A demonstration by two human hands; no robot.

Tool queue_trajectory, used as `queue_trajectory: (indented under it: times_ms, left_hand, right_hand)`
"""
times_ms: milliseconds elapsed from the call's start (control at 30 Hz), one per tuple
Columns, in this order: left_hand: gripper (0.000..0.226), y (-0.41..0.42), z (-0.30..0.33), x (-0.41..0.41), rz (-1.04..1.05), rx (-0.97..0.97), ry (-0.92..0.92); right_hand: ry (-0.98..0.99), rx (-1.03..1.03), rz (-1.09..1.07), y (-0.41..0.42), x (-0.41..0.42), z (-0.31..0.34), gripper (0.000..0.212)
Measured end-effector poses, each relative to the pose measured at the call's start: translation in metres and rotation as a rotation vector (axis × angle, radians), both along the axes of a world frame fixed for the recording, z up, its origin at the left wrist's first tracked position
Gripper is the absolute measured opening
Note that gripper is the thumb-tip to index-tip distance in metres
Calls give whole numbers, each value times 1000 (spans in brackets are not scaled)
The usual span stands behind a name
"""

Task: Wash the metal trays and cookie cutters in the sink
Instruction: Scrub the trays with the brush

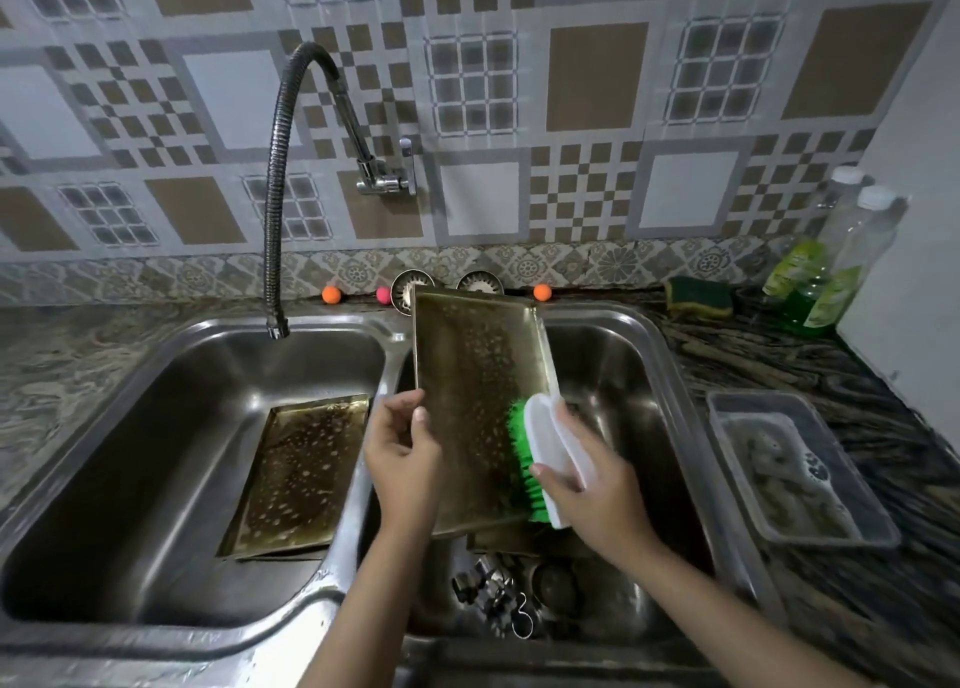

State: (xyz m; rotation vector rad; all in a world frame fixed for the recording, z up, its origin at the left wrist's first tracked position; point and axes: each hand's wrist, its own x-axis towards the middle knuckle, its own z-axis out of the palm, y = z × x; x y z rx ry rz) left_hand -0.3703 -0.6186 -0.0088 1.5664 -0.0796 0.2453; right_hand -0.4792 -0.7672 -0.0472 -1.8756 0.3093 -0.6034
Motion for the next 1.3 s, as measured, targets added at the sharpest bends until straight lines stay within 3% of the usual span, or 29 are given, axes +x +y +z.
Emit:
queue_trajectory:
  times_ms: [133,200,367,533,700,800,900,1033,1233,1300]
  left_hand:
    - [21,0,-10,-6,-15,27,29]
    - [19,-2,-12,-4,-16,31,54]
    - [21,-3,-15,7,-46,3,132]
    - [23,-14,-18,14,-144,-40,254]
    - [12,-26,-19,14,-290,97,367]
    - [15,-30,-23,12,-389,337,231]
    - [21,-42,-10,-5,-573,320,128]
    - [38,-54,10,-26,-849,295,160]
    - [50,-47,12,-31,-858,152,152]
    - [55,-41,12,-31,-829,164,97]
  right_hand:
    - [-106,201,-128,-34,8,26,72]
    - [-159,196,-179,-53,7,39,68]
    - [-25,40,-152,-77,1,46,52]
    - [23,171,18,-62,-2,37,58]
    - [5,356,-116,-49,3,40,53]
    - [-36,401,-202,-42,5,33,54]
    - [-42,357,-230,-38,5,24,54]
    - [-23,303,-161,-25,2,25,51]
    - [-113,356,-90,-15,-1,27,26]
    - [-139,343,-99,-18,-3,28,29]
